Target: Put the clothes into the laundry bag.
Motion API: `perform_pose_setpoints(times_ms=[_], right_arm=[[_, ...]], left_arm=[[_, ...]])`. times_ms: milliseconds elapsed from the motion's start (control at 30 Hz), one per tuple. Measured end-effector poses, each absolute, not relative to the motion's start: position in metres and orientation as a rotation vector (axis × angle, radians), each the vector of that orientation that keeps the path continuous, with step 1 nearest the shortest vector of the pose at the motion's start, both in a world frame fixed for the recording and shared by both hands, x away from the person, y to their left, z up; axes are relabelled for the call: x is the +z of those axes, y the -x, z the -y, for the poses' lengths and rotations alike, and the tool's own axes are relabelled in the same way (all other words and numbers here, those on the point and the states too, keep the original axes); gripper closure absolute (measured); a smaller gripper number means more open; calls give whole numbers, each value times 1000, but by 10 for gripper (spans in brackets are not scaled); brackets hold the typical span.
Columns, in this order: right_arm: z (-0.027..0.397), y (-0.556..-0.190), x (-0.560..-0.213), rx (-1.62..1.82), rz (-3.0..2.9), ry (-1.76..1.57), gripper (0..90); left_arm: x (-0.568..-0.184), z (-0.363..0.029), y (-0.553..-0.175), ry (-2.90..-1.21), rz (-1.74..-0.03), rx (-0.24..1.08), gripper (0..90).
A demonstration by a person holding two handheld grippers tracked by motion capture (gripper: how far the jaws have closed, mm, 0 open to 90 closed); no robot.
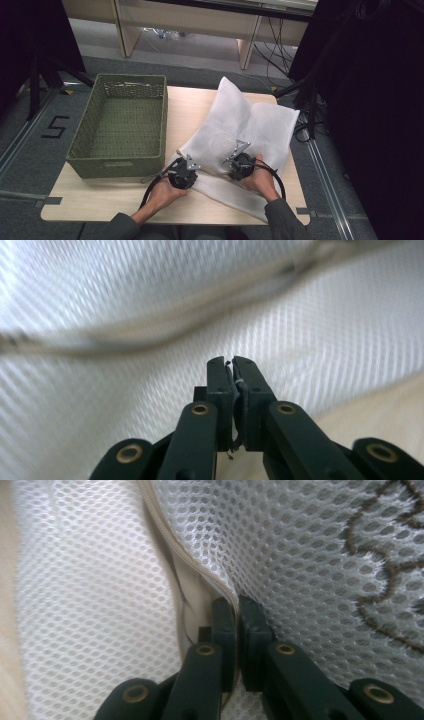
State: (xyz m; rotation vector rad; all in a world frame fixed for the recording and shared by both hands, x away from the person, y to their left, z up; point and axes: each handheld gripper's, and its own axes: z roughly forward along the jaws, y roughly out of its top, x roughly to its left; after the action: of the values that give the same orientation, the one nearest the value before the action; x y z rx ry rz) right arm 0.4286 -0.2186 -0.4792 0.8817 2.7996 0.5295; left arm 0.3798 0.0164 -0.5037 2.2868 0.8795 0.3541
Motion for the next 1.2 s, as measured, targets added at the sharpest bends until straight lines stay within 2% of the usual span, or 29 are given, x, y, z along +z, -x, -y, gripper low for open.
perform_pose_setpoints(times_ms=[300,1200], right_arm=[[217,-436,-480,489,-2755,-837,884],[221,-444,-477,430,-2756,-736,883]], left_arm=[[-503,-11,-355,-2308,-860,358,888],[-504,14,-328,-2271,-880,278,882]])
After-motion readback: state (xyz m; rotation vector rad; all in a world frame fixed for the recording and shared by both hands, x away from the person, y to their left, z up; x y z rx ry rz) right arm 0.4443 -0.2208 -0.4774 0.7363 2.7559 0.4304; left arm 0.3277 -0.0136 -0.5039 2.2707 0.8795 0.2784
